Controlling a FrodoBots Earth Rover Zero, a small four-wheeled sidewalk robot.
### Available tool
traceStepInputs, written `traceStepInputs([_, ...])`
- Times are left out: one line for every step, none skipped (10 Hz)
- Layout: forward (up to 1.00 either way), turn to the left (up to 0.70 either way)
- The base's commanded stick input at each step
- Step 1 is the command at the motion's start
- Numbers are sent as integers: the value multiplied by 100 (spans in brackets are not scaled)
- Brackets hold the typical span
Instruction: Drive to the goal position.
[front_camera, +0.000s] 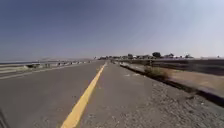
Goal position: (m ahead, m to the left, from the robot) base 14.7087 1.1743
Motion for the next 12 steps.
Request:
traceStepInputs([50, 0])
traceStepInputs([50, 0])
traceStepInputs([50, 0])
traceStepInputs([50, 0])
traceStepInputs([50, 0])
traceStepInputs([50, 0])
traceStepInputs([50, 0])
traceStepInputs([50, 0])
traceStepInputs([50, 0])
traceStepInputs([50, 0])
traceStepInputs([50, 0])
traceStepInputs([50, 0])
